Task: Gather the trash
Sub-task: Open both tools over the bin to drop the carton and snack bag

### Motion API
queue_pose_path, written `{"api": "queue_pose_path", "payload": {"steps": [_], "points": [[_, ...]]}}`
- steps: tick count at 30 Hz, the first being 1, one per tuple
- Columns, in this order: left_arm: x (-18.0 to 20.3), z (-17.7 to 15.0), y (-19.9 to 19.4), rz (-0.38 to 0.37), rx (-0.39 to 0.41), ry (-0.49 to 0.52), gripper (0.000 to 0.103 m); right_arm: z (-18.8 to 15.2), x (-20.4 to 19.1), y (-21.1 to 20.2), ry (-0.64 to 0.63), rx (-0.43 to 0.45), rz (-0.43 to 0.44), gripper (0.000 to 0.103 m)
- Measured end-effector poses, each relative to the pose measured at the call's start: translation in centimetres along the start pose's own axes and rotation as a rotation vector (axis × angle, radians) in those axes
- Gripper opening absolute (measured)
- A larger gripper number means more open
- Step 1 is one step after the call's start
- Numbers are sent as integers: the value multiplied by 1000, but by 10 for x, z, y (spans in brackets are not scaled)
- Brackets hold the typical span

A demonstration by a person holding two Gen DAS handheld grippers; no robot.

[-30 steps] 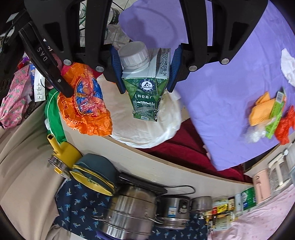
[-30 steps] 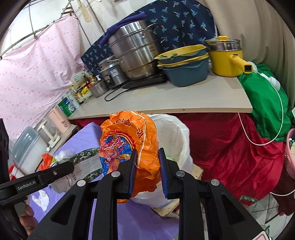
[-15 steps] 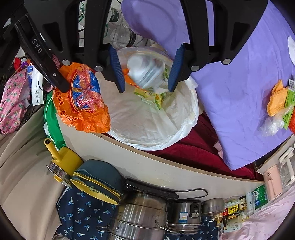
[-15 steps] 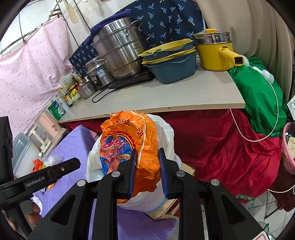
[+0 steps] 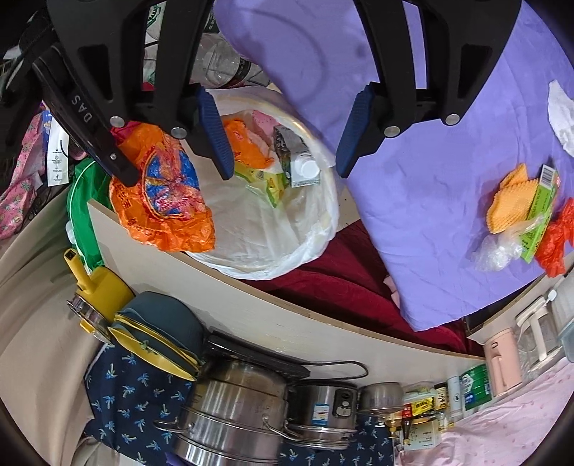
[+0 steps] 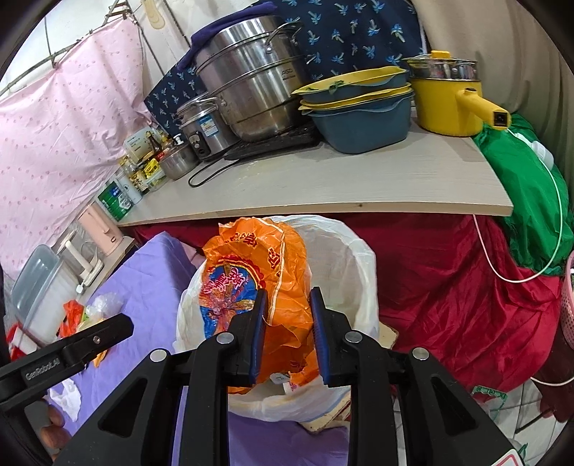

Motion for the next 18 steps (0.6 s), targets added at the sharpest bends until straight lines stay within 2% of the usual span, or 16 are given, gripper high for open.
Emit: {"api": "queue_pose_path", "payload": {"steps": [4,7,14,18], "points": [[-14,-2,-4,18,6,-22,57,3,-14,12,-29,-5,3,26],[-23,-3,-8,36,14,-36,64,4,-23,13,-40,0,11,29],[-41,-5,-19,59,32,-71,68,3,-43,1,-68,20,26,43],[-49,-7,-28,70,48,-85,70,2,-53,-8,-76,31,35,45]]}}
Point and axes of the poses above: each gripper's, at about its wrist camera, not at the fingertips, and y roughly the way its jaws point, x to its right, z to its top, the point moved 4 cm from there along y, roughly the way its jaws point, and after that the axes turned 1 degree about -x, right-handed, at the moved point
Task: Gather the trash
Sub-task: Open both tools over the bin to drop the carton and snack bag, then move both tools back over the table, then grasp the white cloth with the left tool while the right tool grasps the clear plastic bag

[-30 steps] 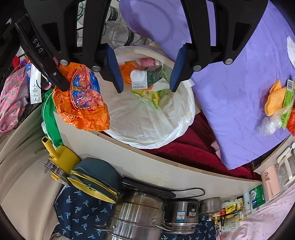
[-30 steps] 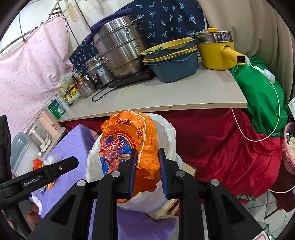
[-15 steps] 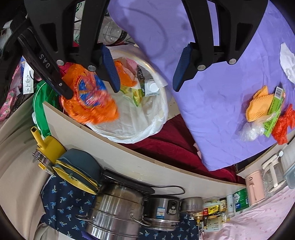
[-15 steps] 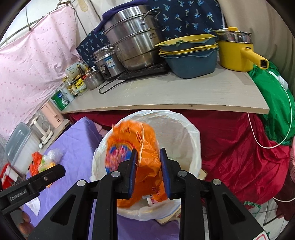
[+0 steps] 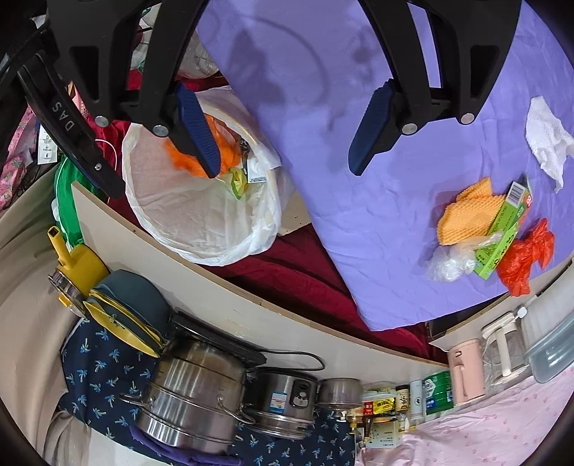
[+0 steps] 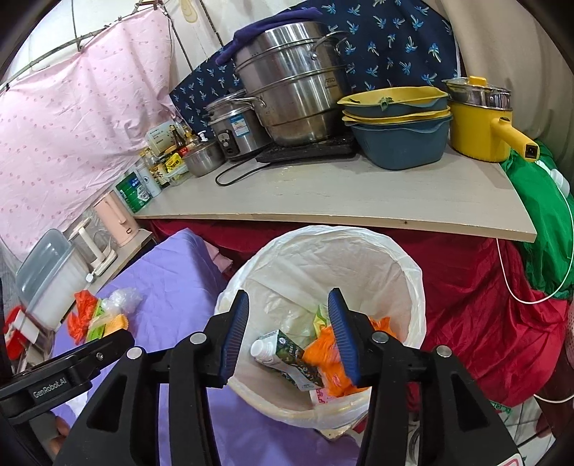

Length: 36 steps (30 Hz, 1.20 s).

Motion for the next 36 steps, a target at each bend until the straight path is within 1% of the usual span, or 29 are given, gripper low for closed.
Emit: {"api": "queue_pose_path", "payload": {"steps": [8,12,14,17,22,25,30,36], "points": [[-27,-4,-20,23,23,-46,73,-5,-29,-13,-37,8,27,55],[-46,-7,-30,46,33,-76,73,-11,-48,-16,-62,0,50,55],[-55,-9,-35,55,37,-91,77,-15,-58,-17,-78,-6,62,56],[-73,-14,-43,76,48,-116,78,-20,-75,-18,-104,-17,84,56],[-108,-23,-58,115,55,-173,78,-31,-104,-19,-143,-32,120,57],[-130,-29,-65,141,58,-207,78,-37,-121,-19,-162,-39,144,60],[-170,-43,-76,207,65,-263,81,-48,-150,-18,-204,-61,180,61],[-214,-61,-81,254,47,-344,81,-64,-182,-13,-249,-91,211,61]]}}
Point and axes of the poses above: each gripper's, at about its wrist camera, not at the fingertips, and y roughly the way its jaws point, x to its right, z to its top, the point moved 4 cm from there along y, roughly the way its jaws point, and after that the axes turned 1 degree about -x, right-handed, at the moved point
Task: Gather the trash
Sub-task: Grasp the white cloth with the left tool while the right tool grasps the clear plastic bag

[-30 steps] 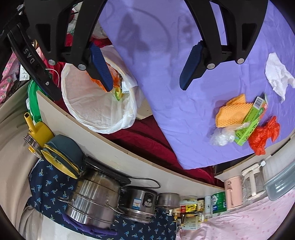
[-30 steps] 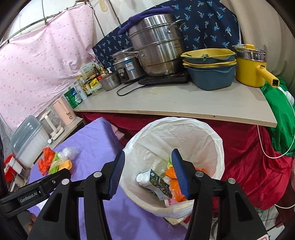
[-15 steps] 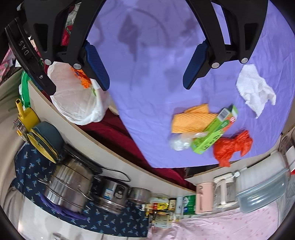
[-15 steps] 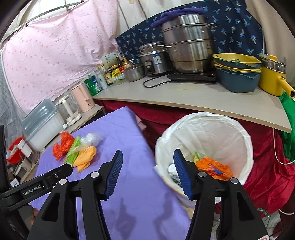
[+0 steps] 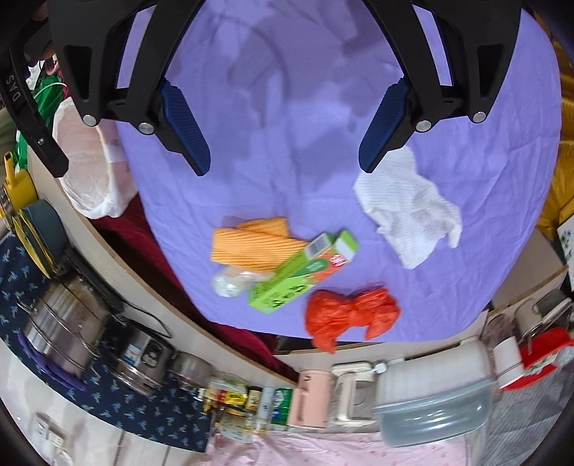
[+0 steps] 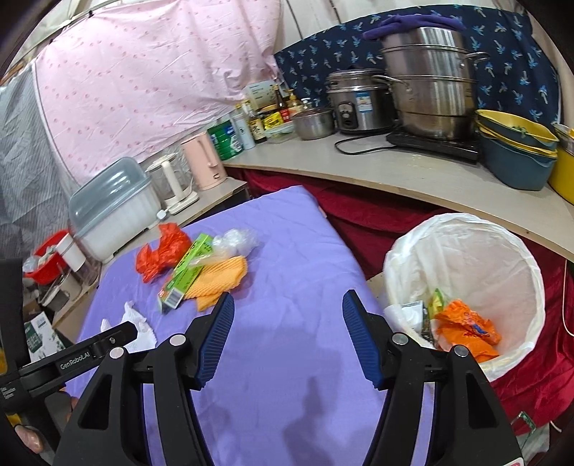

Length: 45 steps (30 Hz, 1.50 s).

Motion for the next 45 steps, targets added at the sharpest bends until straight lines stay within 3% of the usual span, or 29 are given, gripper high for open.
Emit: {"api": "queue_pose_path", "payload": {"steps": [17,33,39,43,45], "points": [[-114,6,27,114,-46,-201,87,-11,-61,47,-73,-81,47,61],[-160,12,91,152,-161,-285,87,10,-95,132,-85,-120,54,65],[-151,22,99,119,-155,-235,58,27,-96,172,-62,-130,41,65],[-144,28,104,77,-169,-222,24,38,-95,196,-31,-137,40,65],[-140,32,106,62,-171,-221,18,42,-96,210,-21,-141,34,65]]}}
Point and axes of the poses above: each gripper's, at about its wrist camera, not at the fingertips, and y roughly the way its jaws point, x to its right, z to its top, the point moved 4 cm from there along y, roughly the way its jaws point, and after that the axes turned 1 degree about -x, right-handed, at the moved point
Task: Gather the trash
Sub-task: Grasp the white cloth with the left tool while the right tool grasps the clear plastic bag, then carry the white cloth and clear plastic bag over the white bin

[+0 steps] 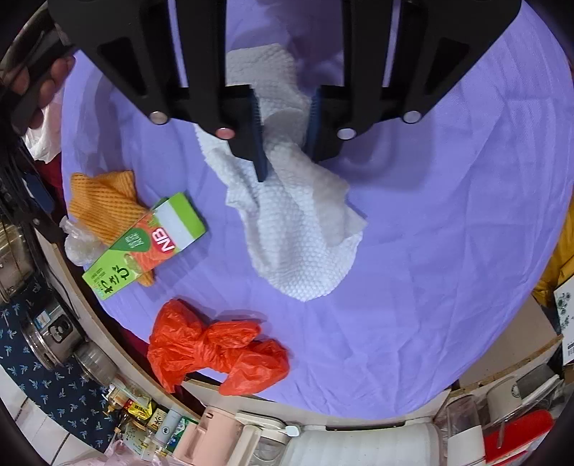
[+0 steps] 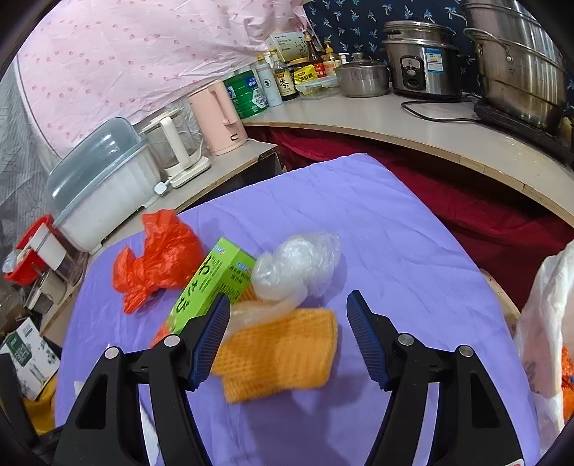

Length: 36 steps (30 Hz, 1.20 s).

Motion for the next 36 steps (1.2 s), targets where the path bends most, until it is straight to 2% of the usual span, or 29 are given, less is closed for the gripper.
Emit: {"api": "queue_pose_path", "payload": {"steps": [2,7,9,11,16,26,36], "points": [[4,4,0,0,11,9,14,5,0,11,10,-5,-4,65],[13,21,4,-14,29,12,11,11,2,34,44,-30,11,65],[17,30,4,-15,43,12,11,11,1,42,33,-43,9,58],[18,34,3,-18,52,11,11,10,0,47,27,-60,17,39],[22,43,-3,-29,73,6,10,8,-2,43,10,-49,26,29],[34,37,-42,-59,123,18,9,16,9,-30,35,69,41,28],[75,6,-102,-121,185,93,9,1,29,-116,46,143,48,28]]}}
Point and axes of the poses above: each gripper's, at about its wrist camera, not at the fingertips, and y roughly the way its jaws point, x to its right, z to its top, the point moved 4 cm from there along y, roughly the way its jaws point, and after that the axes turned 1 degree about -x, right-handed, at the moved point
